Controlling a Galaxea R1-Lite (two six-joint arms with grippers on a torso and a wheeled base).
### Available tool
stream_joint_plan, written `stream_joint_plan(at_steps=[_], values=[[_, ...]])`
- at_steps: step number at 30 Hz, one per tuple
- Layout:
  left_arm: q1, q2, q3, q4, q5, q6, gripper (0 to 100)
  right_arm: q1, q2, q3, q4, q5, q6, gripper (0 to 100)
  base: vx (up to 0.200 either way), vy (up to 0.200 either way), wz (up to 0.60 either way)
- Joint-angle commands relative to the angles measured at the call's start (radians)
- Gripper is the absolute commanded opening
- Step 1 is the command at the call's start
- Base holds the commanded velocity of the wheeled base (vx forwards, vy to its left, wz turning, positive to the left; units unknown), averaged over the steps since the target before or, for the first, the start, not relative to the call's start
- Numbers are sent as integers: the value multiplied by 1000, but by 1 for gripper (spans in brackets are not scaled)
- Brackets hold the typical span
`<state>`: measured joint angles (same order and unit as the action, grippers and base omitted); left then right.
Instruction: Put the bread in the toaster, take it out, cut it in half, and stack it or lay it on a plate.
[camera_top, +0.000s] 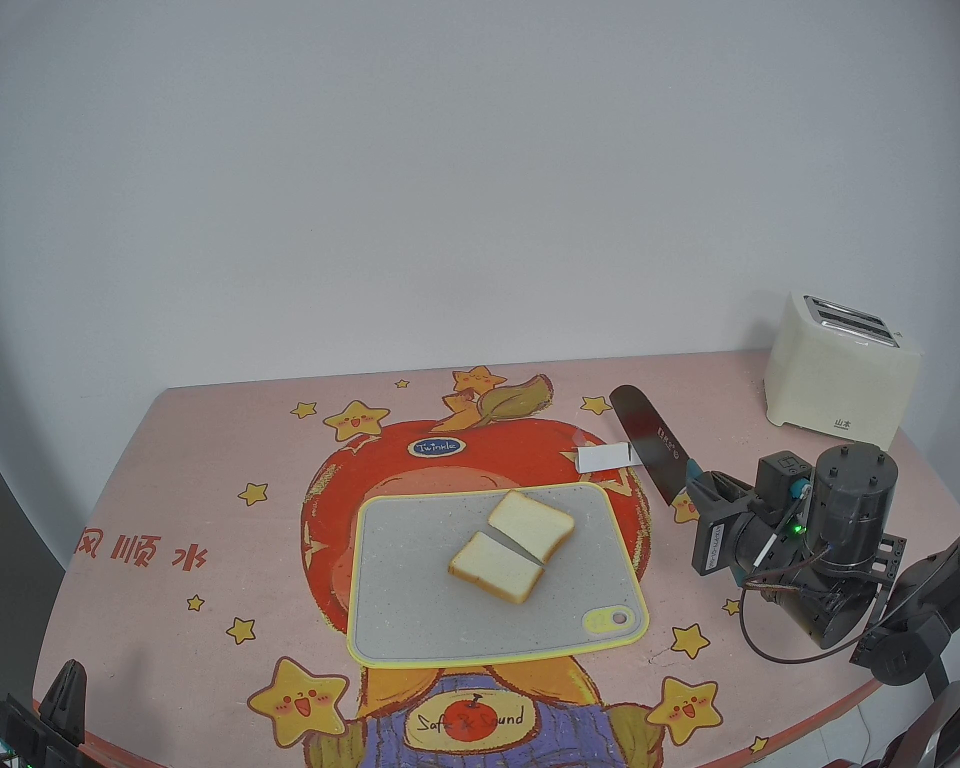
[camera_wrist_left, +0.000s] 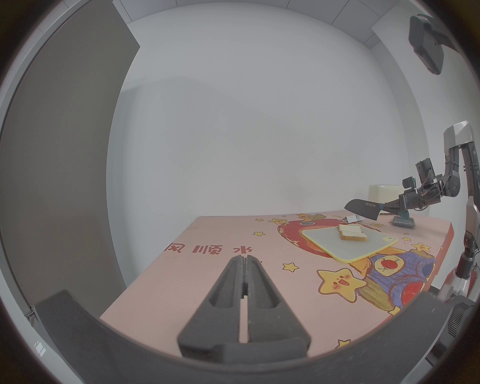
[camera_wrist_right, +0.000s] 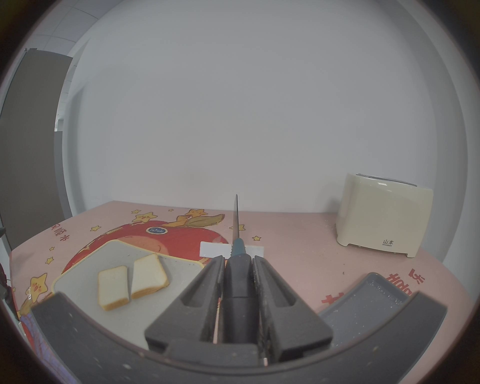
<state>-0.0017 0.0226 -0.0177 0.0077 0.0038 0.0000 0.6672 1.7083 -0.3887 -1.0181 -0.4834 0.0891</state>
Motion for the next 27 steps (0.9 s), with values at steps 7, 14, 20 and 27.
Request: stream_joint_plan(at_steps=[7,14,20,27], values=[[0,2,16,0,1,0,0,0,4,2,0,0,0,0,0,0,0],[0,2,16,0,1,0,0,2,4,5,0,0,0,0,0,0,0],[0,2,16,0,1,0,0,2,10,10,0,0,0,0,0,0,0],[0,2,16,0,1,0,0,2,10,10,0,0,0,0,0,0,0]])
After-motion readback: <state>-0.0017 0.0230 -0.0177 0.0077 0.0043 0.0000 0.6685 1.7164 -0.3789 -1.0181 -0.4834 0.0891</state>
